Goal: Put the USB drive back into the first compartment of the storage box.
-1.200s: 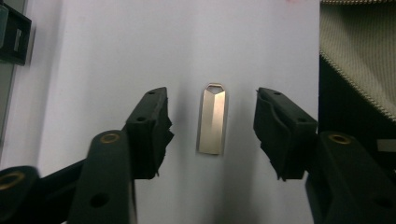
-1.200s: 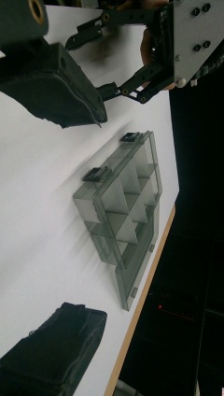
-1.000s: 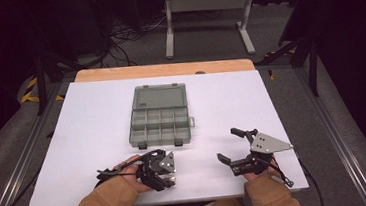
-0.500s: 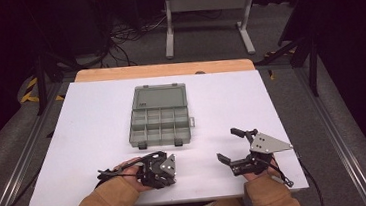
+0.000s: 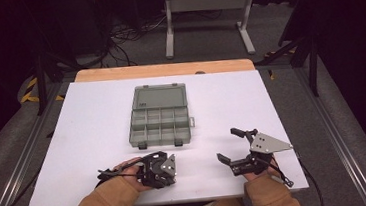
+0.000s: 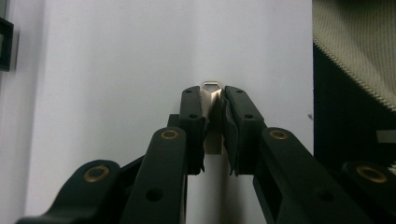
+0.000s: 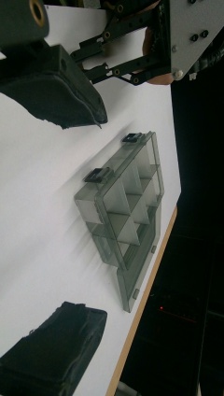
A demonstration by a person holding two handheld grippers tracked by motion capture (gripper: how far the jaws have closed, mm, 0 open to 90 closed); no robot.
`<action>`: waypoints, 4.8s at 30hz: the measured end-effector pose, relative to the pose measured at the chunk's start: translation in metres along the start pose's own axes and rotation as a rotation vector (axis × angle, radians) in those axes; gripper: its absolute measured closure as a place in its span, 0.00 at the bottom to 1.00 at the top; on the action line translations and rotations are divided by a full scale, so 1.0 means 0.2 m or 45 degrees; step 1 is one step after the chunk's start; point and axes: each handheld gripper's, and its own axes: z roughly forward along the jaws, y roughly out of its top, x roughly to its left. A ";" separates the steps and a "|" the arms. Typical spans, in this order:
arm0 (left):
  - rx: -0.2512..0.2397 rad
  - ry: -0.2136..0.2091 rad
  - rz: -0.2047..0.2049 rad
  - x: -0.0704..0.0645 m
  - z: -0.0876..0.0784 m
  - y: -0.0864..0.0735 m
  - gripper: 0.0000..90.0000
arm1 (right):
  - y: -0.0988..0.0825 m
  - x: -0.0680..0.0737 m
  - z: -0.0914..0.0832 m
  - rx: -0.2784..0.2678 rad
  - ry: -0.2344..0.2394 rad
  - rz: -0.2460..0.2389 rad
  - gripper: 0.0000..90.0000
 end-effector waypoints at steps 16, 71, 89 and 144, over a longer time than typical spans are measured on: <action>-0.084 0.022 0.004 0.00 -0.14 0.03 0.88 | 0.00 0.00 0.00 0.001 -0.001 0.001 0.07; -0.438 0.242 -0.410 0.26 -0.49 -0.14 0.87 | 0.00 0.00 0.00 0.005 0.004 0.004 0.07; -0.497 0.325 -0.616 0.42 -0.51 -0.25 0.87 | -0.01 0.00 0.01 0.007 0.003 0.006 0.08; -0.483 0.359 -0.939 0.75 -0.32 -0.42 0.87 | -0.01 0.00 0.01 0.013 0.016 0.006 0.08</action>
